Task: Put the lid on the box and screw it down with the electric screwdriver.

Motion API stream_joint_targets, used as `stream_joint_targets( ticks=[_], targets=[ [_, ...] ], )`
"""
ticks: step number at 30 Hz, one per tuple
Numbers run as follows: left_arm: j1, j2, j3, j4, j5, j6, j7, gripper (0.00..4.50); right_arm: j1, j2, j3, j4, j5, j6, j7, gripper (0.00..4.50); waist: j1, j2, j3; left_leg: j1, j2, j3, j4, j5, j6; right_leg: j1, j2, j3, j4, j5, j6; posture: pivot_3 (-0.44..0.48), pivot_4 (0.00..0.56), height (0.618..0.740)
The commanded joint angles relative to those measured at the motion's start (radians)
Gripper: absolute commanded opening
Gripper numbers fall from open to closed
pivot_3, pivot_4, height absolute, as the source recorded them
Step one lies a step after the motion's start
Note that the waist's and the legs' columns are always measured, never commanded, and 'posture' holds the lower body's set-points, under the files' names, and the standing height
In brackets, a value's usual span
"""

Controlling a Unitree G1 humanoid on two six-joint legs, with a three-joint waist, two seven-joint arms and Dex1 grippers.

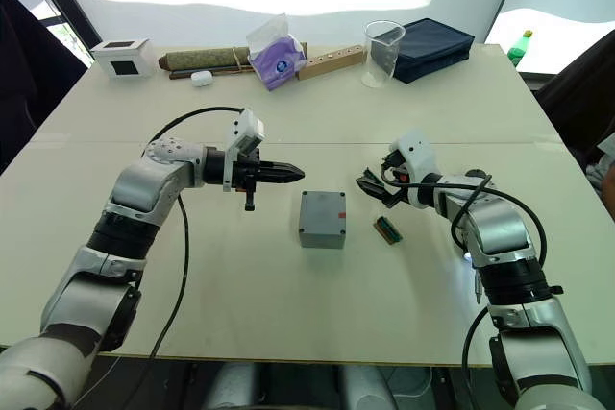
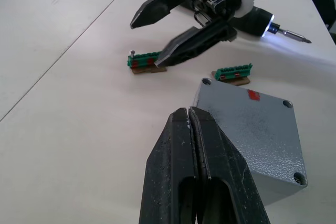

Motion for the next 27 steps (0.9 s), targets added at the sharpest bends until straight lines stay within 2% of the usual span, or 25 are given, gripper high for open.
stream_joint_targets(
  ticks=[1,4,16,19,20,21,27],
  targets=[
    [0.005,0.013,0.004,-0.038,0.003,-0.020,0.008,0.00,-0.030,0.022,-0.010,0.054,-0.027,-0.059,0.011,2.65,0.000,0.000,0.000,0.000,0.000,0.000,0.000,0.000,0.000,0.000,0.000,0.000,0.000,0.000,0.000,0.000,0.150,0.740],
    [0.013,0.014,0.005,-0.053,0.000,-0.010,0.011,0.00,-0.046,0.048,-0.025,0.078,-0.022,-0.078,0.019,1.45,-0.001,0.000,0.000,0.000,0.000,0.000,0.000,0.000,0.000,0.000,0.000,0.000,0.001,0.000,0.000,0.000,0.150,0.740],
    [0.025,0.020,-0.002,-0.050,0.009,-0.016,0.013,0.00,-0.080,0.083,-0.016,0.151,-0.067,-0.118,0.034,1.45,-0.001,0.000,0.000,0.001,0.000,0.000,0.000,0.001,-0.001,0.000,0.000,0.000,0.001,0.000,0.000,0.000,0.150,0.740],
    [0.029,0.020,-0.002,-0.062,0.007,-0.010,0.017,0.00,-0.080,0.086,-0.014,0.158,-0.077,-0.127,0.038,0.71,-0.001,0.000,0.000,0.001,0.000,0.000,0.000,0.001,-0.001,0.000,0.000,0.000,0.001,0.000,0.000,0.000,0.150,0.740],
    [0.031,0.019,-0.002,-0.065,0.007,-0.007,0.019,0.00,-0.080,0.087,-0.014,0.157,-0.080,-0.128,0.040,0.24,-0.001,0.000,0.000,0.001,0.000,0.000,0.000,0.001,-0.001,0.000,0.000,0.000,0.001,0.000,0.000,0.000,0.150,0.740],
    [0.031,0.019,-0.002,-0.068,0.006,-0.006,0.020,0.00,-0.080,0.087,-0.015,0.157,-0.082,-0.128,0.042,0.10,-0.001,0.000,0.000,0.001,0.000,0.000,0.000,0.001,-0.001,0.000,0.000,0.000,0.001,0.000,0.000,0.000,0.150,0.740],
    [0.031,0.020,-0.002,-0.084,0.003,0.006,0.027,0.00,-0.075,0.082,-0.010,0.139,-0.099,-0.124,0.053,0.10,-0.001,0.000,0.000,0.001,0.000,0.000,0.000,0.001,-0.001,0.000,0.000,0.000,0.001,0.000,0.000,0.000,0.150,0.740]
  ],
)
